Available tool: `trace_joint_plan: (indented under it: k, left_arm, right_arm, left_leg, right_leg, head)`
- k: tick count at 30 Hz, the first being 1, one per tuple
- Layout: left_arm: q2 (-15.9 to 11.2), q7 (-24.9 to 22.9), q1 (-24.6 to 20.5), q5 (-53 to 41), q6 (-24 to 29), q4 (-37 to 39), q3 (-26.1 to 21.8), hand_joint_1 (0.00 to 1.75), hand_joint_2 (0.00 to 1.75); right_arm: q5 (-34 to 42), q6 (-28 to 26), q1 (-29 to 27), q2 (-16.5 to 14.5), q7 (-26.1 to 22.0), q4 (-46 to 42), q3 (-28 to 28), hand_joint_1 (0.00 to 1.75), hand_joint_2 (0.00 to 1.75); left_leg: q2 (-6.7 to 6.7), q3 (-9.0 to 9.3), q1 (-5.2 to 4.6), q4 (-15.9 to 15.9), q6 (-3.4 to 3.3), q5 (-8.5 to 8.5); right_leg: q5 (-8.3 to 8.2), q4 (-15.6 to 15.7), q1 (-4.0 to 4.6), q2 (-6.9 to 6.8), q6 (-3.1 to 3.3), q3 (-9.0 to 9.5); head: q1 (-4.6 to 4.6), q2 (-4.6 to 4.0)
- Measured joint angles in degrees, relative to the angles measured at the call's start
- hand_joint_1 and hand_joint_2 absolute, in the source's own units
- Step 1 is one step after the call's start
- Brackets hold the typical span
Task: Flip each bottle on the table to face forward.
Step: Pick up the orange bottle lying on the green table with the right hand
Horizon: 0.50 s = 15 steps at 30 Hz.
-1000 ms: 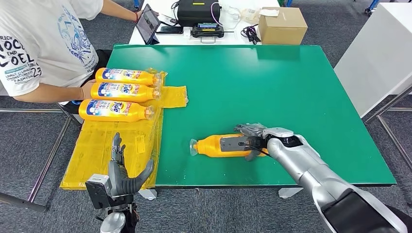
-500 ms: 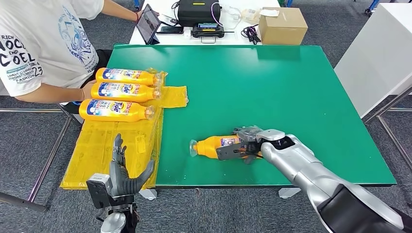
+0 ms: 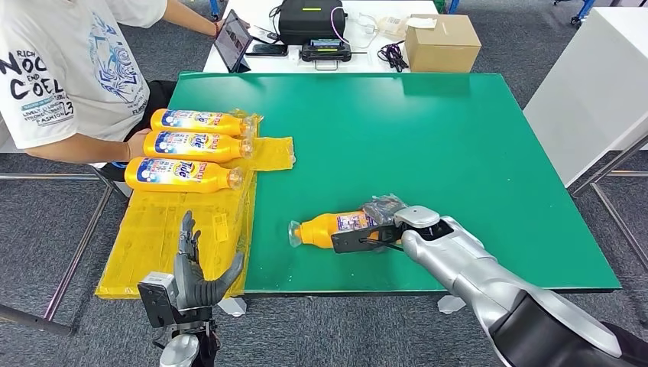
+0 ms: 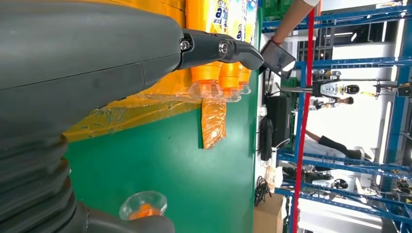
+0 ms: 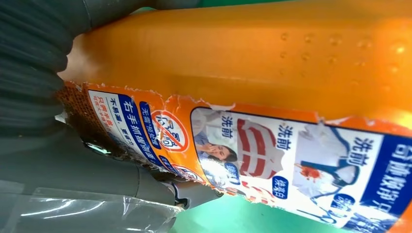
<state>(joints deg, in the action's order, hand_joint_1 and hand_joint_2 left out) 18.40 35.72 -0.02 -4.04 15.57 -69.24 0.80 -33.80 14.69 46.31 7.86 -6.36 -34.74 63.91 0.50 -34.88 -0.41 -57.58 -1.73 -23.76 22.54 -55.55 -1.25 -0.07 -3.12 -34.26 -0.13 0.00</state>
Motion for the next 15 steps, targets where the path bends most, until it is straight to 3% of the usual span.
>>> trace_joint_plan:
  k: [5,8,11,15]
  left_arm:
    - [0.0,0.0,0.0,0.0,0.0,0.0,-0.02,0.0,1.75]
    - [0.0,0.02,0.07,0.0,0.04,-0.03,-0.05,0.0,1.75]
    - [0.0,0.02,0.97,-0.04,0.1,-0.81,-0.21,0.0,1.75]
    - [0.14,0.02,3.16,-0.62,0.6,-3.05,-0.6,0.0,1.75]
  right_arm:
    - [0.19,-0.37,-0.01,-0.08,0.2,0.01,-0.01,1.75,1.75]
    - [0.94,-3.84,-0.69,-0.08,0.57,-0.19,-0.62,1.75,1.75]
    - [0.89,-15.79,-4.97,0.23,1.5,-4.4,-4.84,1.75,1.75]
    - [-7.66,-35.73,-17.36,-1.44,-0.21,-21.61,-18.54,1.75,1.75]
  left_leg:
    - [0.0,-0.01,-0.01,0.0,0.0,-0.01]
    - [0.03,-0.01,-0.01,0.0,0.0,-0.01]
    - [0.09,-0.07,0.01,0.0,0.0,-0.02]
    - [0.15,-0.17,0.07,0.0,0.07,-0.09]
  right_leg:
    - [0.01,0.0,-0.01,0.0,-0.01,0.0]
    - [0.01,0.01,-0.01,-0.01,-0.01,-0.01]
    - [0.01,0.0,0.02,-0.02,-0.01,-0.01]
    - [0.07,-0.02,0.07,-0.06,0.0,-0.09]
  head:
    - [0.0,0.0]
    - [0.0,0.0]
    - [0.01,0.0]
    - [-0.01,0.0]
